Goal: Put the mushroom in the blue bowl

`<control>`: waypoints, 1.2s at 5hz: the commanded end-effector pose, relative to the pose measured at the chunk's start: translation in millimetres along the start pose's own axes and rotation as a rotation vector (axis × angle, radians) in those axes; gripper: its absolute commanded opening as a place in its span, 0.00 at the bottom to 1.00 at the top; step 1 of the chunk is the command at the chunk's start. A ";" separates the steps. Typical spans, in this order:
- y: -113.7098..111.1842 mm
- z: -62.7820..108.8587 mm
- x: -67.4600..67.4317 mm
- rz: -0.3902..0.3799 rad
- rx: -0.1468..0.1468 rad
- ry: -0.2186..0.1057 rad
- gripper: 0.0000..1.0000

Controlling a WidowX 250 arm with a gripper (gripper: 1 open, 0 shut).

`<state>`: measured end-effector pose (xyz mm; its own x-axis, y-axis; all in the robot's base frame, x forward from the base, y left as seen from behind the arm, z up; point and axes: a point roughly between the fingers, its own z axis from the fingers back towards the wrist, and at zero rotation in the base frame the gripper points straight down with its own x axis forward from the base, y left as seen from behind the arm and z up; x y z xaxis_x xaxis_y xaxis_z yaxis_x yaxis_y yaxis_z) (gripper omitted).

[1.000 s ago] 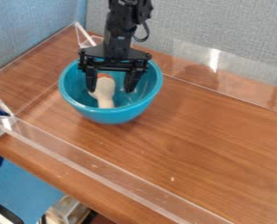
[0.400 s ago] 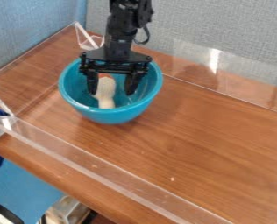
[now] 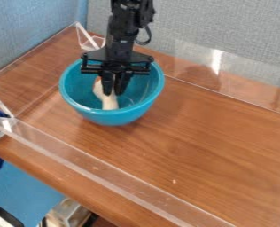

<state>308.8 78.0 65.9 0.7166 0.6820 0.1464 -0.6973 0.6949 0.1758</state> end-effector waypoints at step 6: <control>4.1 5.6 9.4 0.053 -0.014 -0.030 1.00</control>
<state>309.2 79.1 58.3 0.6977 0.7019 0.1434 -0.7157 0.6741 0.1825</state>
